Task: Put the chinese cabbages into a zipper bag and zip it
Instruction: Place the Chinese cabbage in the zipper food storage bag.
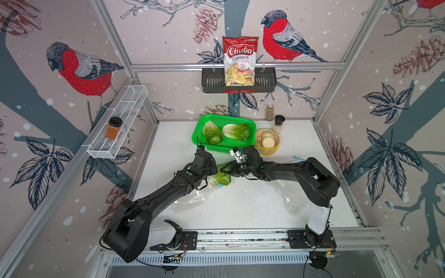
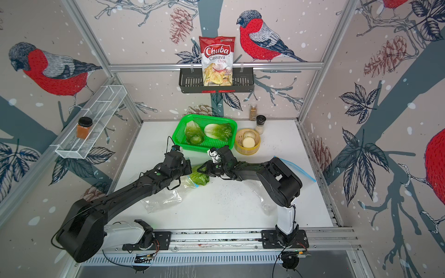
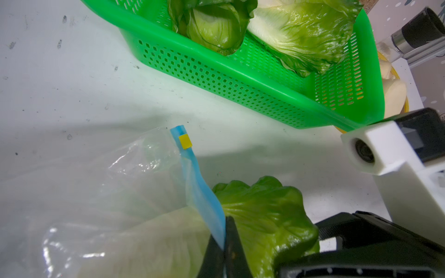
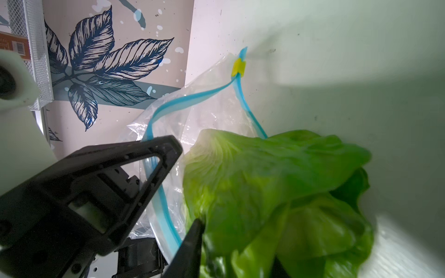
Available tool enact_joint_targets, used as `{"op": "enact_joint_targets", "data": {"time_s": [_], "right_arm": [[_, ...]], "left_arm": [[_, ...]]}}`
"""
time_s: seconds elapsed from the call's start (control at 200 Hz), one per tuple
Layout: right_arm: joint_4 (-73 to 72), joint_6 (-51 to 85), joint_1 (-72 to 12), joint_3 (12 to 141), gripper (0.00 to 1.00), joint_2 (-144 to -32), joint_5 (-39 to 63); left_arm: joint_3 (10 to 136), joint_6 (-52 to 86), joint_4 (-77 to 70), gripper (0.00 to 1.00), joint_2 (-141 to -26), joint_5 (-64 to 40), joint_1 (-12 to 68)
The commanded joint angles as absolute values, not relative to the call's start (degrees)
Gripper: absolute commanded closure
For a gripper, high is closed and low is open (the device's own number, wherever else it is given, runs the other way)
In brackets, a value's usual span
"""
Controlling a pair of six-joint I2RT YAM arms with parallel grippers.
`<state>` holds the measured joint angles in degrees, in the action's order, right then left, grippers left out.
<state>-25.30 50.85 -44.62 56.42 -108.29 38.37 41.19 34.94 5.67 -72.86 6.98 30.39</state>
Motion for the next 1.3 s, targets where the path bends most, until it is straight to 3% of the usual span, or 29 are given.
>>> {"op": "enact_joint_targets", "data": {"time_s": [0.0, 0.095, 0.29, 0.485, 0.71, 0.996, 1.191, 1.296], "right_arm": [[-29.8, 49.3, -44.4, 55.0, 0.79, -106.5, 40.3], [-34.2, 49.8, -44.0, 52.9, 0.90, -104.7, 42.5], [-38.1, 47.8, -43.4, 48.7, 1.00, -98.9, 45.5], [-45.1, 45.1, -44.0, 44.4, 1.00, -91.8, 50.7], [-32.6, 30.6, -46.0, 46.2, 1.00, -87.0, 46.7], [-42.1, 37.5, -43.6, 43.7, 1.00, -78.5, 35.4], [-30.5, 30.9, -48.4, 48.8, 0.97, -83.0, 32.0], [-31.7, 31.7, -48.3, 49.0, 0.87, -83.5, 32.4]], "left_arm": [[42.3, 33.4, 5.7, 1.00, -72.5, 6.5, 30.3], [43.3, 32.6, 6.1, 1.00, -72.1, 5.8, 30.3], [45.9, 30.1, 7.3, 1.00, -71.8, 1.6, 30.3], [48.5, 27.6, 4.4, 1.00, -71.0, -8.0, 31.1], [52.6, 28.0, 1.2, 1.00, -70.5, -17.0, 32.9], [51.4, 33.9, 0.5, 1.00, -65.7, -12.8, 35.3], [50.5, 39.2, -3.7, 1.00, -62.6, -11.3, 35.4], [49.1, 42.1, -7.1, 1.00, -61.4, -11.0, 35.4]]}}
